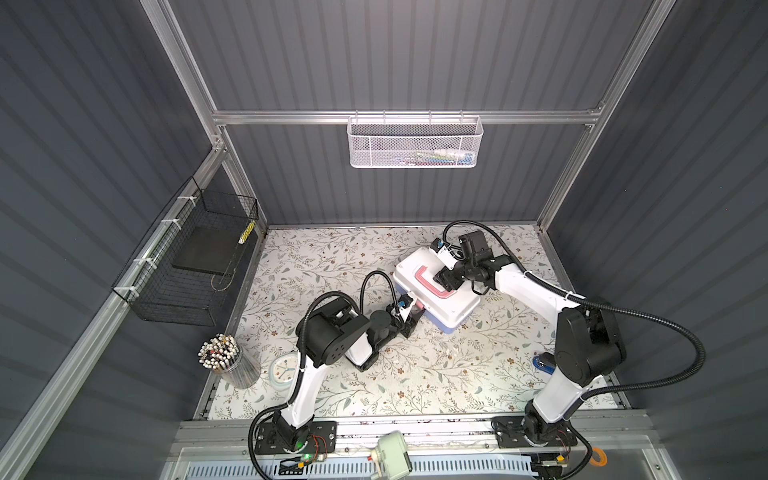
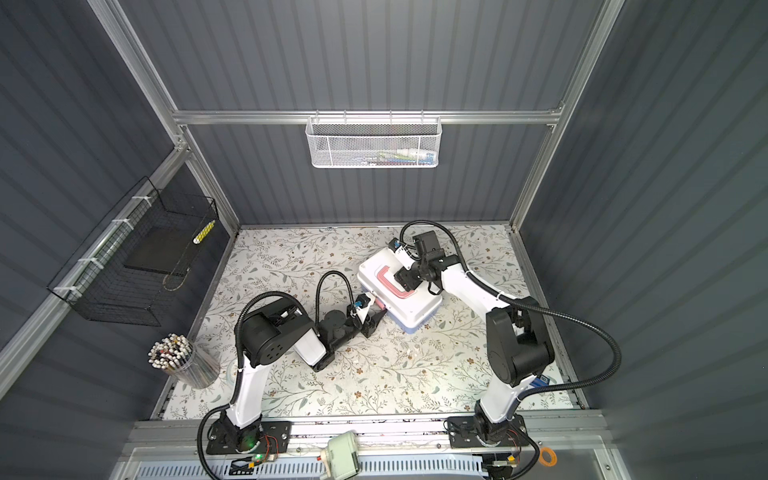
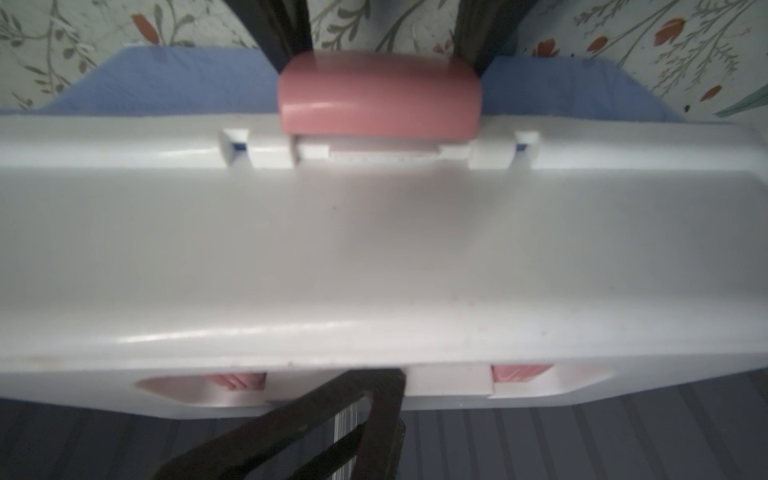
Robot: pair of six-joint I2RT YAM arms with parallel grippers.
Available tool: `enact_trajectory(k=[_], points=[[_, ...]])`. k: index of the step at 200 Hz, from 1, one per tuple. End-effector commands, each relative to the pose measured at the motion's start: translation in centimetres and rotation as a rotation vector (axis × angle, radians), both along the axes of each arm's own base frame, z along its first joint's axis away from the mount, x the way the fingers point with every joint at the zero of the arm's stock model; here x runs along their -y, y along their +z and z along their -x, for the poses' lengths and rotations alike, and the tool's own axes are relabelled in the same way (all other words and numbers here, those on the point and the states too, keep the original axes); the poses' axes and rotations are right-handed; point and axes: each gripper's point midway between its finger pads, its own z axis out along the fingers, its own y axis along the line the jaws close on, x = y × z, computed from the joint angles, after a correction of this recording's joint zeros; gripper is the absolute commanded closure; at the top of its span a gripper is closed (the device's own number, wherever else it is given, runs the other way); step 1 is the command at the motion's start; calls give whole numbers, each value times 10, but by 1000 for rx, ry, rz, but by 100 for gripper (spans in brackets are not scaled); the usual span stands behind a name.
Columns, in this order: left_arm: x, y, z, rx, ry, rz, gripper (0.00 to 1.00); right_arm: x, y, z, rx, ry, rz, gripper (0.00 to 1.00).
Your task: Pack the tool kit
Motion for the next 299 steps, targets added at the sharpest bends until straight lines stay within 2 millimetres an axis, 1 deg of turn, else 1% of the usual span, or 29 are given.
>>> enact_trajectory(k=[1, 12, 30, 58, 103, 149, 170, 182, 222, 248, 269, 299], points=[[4, 19, -1, 53, -11, 12, 56, 42, -112, 104, -522, -18, 210, 46], [3, 19, 0, 54, -10, 9, 57, 42, -112, 103, -520, -19, 209, 46], [1, 23, 0, 59, -7, 8, 57, 42, -112, 103, -521, -21, 210, 46], [1, 23, 2, 48, -11, -14, 57, 43, -112, 103, -519, -26, 213, 46], [2, 26, 4, 19, -27, -42, 59, 44, -111, 101, -513, -41, 221, 47], [5, 28, 6, -33, -49, -98, 60, 40, -109, 100, -502, -52, 217, 47], [2, 32, 7, -43, -42, -110, 60, 40, -112, 103, -507, -52, 225, 47], [1, 30, 7, -54, -43, -123, 60, 39, -113, 104, -511, -54, 226, 46], [7, 29, 8, -96, -71, -170, 60, 38, -115, 106, -514, -62, 229, 46], [12, 24, 7, -126, -92, -212, 61, 37, -113, 106, -509, -68, 223, 46], [12, 27, 6, -127, -88, -217, 63, 35, -113, 106, -509, -65, 213, 46], [12, 30, 5, -143, -90, -240, 63, 36, -118, 109, -518, -68, 221, 46]])
